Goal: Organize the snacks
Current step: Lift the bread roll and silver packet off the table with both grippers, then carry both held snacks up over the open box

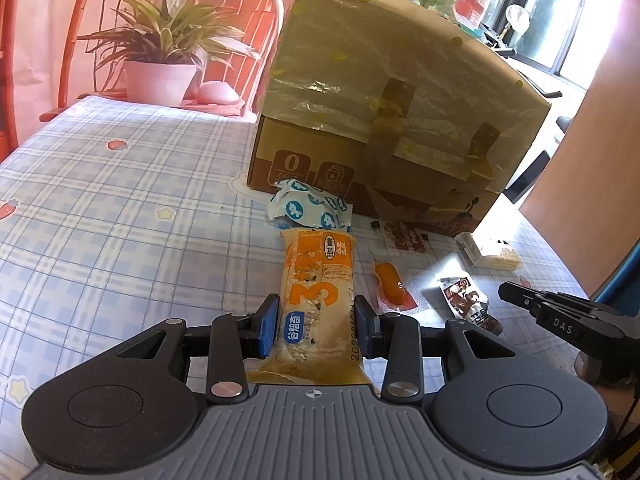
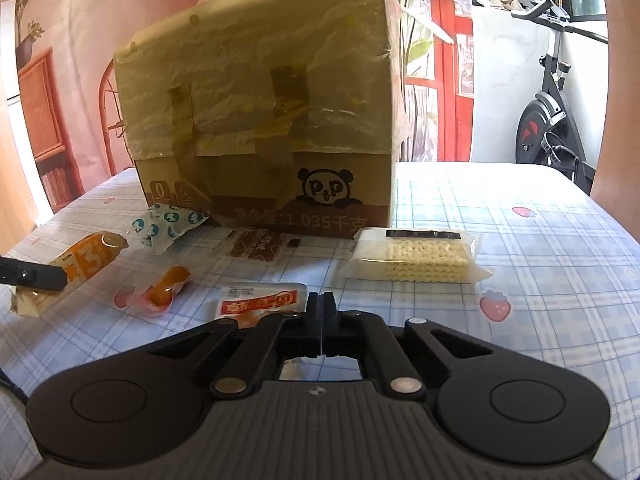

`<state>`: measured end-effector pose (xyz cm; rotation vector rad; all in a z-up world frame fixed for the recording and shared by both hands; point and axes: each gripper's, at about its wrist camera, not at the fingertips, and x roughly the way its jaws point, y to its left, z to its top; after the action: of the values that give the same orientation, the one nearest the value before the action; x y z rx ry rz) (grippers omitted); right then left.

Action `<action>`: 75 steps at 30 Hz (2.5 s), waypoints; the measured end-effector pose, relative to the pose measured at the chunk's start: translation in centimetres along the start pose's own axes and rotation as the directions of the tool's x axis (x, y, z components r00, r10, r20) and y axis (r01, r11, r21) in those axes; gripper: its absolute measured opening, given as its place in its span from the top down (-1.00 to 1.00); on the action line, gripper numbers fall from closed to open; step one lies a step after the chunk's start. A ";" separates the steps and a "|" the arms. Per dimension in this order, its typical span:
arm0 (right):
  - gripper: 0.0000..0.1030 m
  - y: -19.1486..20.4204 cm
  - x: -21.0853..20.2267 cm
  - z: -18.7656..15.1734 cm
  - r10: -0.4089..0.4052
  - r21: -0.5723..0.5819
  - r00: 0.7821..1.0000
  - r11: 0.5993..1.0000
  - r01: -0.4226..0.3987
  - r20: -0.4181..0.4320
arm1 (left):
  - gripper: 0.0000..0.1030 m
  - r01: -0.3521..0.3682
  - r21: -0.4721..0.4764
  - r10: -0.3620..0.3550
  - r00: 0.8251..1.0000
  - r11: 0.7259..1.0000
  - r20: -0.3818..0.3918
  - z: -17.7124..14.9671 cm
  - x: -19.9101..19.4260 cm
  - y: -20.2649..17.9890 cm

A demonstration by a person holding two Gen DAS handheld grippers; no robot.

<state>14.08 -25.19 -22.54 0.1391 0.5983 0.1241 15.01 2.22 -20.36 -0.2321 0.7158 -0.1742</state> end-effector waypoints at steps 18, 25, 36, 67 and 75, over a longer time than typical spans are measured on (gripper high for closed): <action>-0.14 2.0 2.2 0.4 0.072 -0.037 0.985 0.996 -0.079 -0.155 | 0.21 0.008 -0.019 -0.008 1.000 1.000 0.005 -0.1 -0.1 0.2; 0.23 3.5 2.2 0.4 0.029 -0.137 0.988 0.989 -0.050 -0.151 | 0.21 0.013 -0.015 -0.013 1.000 1.000 0.011 -0.1 -0.3 0.1; 0.28 3.8 -0.4 1.3 0.014 -0.124 0.999 0.992 -0.018 -0.030 | 0.21 0.007 -0.003 -0.006 0.999 1.000 0.048 0.6 -1.2 0.0; 0.28 3.3 -3.4 6.7 0.088 -0.058 0.991 0.995 -0.083 0.105 | 0.17 -0.035 0.075 0.044 0.991 0.997 -0.130 0.8 3.7 -0.9; 0.28 3.2 -4.4 7.9 0.090 -0.047 0.985 0.995 -0.084 0.148 | 0.19 0.012 0.069 -0.015 0.999 0.998 0.037 5.0 -1.2 -1.1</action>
<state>14.69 -23.46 -13.14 0.1336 0.4389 0.2088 17.34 2.20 -15.68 -0.1744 0.6701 -0.2063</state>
